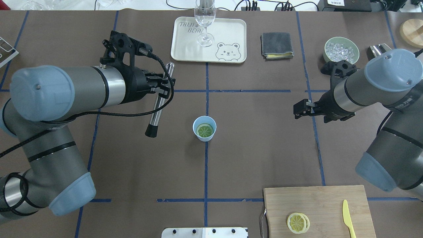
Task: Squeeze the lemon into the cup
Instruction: 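Carry the muddler upright over the blue cup with the left gripper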
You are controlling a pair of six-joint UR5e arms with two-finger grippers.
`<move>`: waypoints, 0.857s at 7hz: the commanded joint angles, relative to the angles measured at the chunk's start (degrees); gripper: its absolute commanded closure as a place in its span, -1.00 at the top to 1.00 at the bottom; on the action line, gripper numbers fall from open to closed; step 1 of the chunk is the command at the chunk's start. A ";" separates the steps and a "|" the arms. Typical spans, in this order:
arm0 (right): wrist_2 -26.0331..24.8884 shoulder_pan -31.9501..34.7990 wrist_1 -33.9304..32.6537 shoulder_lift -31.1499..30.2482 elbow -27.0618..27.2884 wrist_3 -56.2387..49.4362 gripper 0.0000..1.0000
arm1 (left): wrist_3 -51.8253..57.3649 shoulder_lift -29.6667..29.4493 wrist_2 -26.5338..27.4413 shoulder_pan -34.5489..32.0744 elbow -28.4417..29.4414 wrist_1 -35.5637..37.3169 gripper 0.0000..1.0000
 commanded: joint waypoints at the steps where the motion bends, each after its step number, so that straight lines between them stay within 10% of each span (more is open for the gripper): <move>1: 0.11 1.27 0.00 -1.32 0.00 -1.60 1.00 | 1.37 -0.24 6.02 1.51 5.26 -18.55 -1.00; 6: 0.81 1.62 0.09 -2.03 0.43 -1.87 1.00 | 4.98 -1.91 44.30 16.95 12.41 -26.20 -1.00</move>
